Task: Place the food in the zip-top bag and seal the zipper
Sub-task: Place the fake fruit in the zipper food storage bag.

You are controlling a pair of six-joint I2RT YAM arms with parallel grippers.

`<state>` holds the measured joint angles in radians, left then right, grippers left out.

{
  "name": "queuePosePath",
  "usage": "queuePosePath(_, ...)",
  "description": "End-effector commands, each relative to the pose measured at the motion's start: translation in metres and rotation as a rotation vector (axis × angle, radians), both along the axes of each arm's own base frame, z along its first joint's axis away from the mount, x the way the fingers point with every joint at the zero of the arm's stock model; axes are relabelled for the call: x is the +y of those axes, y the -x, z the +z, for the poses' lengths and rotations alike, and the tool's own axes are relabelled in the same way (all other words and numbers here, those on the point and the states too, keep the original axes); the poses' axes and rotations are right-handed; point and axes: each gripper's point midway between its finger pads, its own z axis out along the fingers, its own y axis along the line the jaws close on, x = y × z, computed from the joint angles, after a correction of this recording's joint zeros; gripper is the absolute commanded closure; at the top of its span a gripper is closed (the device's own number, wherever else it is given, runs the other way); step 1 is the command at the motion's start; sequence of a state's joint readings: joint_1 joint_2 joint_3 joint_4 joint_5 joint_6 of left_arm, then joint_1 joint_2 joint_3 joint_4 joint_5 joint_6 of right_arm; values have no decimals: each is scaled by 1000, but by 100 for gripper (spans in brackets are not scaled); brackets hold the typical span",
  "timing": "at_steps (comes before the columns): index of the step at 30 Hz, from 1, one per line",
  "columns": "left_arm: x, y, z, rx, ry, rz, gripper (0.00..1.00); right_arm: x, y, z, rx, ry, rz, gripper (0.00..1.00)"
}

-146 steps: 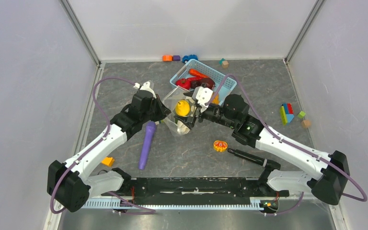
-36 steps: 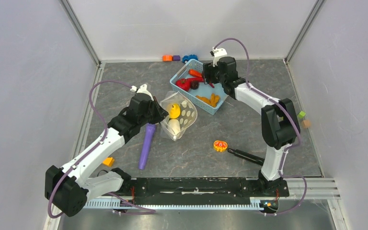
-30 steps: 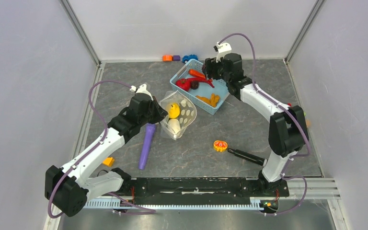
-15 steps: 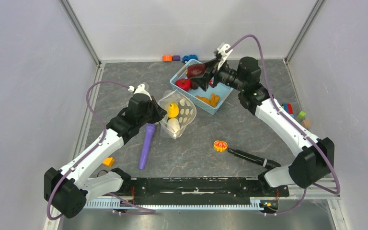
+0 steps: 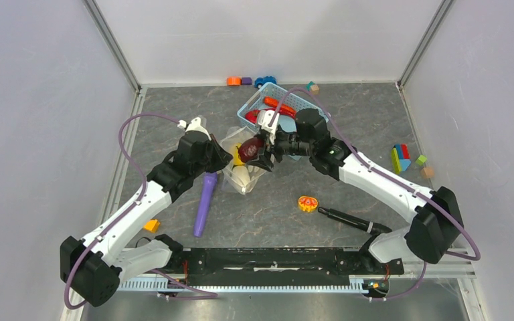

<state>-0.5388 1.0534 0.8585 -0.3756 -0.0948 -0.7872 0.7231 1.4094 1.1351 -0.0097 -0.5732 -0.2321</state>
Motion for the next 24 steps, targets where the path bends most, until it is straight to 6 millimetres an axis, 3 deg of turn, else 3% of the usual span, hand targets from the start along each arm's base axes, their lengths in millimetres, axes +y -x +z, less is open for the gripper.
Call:
queuePosePath(1, -4, -1, 35, -64, 70, 3, 98, -5, -16, -9, -57, 82, -88, 19)
queuePosePath(5, -3, 0, 36, -63, 74, 2, 98, -4, -11, -2, -62, 64, -70, 2)
queuePosePath(11, -3, 1, 37, -63, 77, 4, 98, 2, -7, 14, -63, 15, -45, 2)
queuePosePath(15, -4, 1, 36, -59, 81, 4, 98, 3, -8, 36, -84, -38, -56, 2)
queuePosePath(24, -8, -2, 37, -61, 90, -4, 98, -21, -51, 87, -90, -209, -319, 2)
